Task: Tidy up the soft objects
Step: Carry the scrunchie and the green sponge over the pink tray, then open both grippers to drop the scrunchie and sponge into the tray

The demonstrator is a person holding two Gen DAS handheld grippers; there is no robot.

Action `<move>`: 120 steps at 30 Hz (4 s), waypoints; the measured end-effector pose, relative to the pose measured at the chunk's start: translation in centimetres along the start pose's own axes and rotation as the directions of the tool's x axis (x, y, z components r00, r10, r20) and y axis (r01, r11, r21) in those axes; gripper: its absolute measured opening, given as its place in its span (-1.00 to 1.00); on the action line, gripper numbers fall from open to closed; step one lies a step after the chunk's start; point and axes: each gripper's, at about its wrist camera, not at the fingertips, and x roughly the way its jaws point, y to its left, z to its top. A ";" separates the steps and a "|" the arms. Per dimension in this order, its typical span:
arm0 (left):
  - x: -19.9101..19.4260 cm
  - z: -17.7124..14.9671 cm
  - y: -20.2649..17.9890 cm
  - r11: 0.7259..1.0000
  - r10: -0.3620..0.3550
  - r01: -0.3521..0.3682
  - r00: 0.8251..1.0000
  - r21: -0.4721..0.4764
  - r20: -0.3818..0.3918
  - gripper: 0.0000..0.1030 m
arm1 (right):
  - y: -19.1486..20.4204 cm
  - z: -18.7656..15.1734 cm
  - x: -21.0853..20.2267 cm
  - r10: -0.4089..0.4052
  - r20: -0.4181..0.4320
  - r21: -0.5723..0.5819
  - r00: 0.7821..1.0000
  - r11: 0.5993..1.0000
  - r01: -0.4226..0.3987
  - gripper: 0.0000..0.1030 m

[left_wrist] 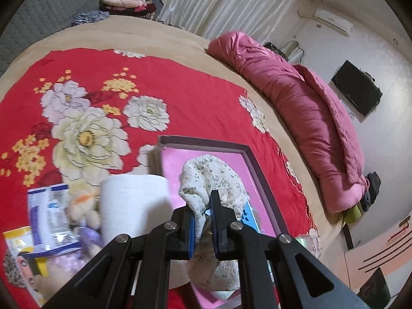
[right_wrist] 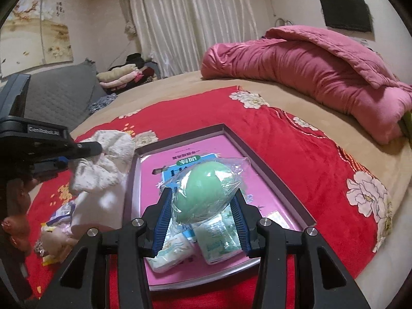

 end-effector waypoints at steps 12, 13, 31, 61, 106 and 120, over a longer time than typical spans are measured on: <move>5.2 -1.4 -2.8 0.994 0.053 -0.045 0.995 0.095 -0.085 -0.80 | -1.4 0.3 -0.2 -0.043 0.016 0.042 0.999 0.998 0.042 -0.10; 5.5 -1.5 -2.9 0.994 0.058 -0.049 0.994 0.096 -0.093 -0.80 | -1.5 0.3 -0.1 -0.046 0.014 0.044 0.999 0.998 0.045 -0.10; 8.8 -2.9 -3.2 0.977 0.148 -0.121 0.978 0.177 -0.147 -0.80 | -4.1 -0.2 2.7 -0.078 -0.106 0.149 0.991 0.984 0.093 -0.10; 10.3 -4.2 -4.2 0.976 0.109 -0.060 0.967 0.209 -0.228 -0.68 | -3.5 -0.1 3.3 -0.103 -0.120 0.118 0.987 0.986 0.118 -0.08; 4.3 -2.7 -4.7 0.986 0.004 0.016 0.993 0.164 -0.122 -0.16 | -5.3 -1.0 5.1 -0.181 -0.221 0.179 0.958 0.958 0.222 0.38; 3.2 -3.0 -5.1 0.987 -0.017 0.036 0.993 0.157 -0.116 0.16 | -4.1 -0.4 3.8 -0.173 -0.149 0.142 0.974 0.971 0.194 0.46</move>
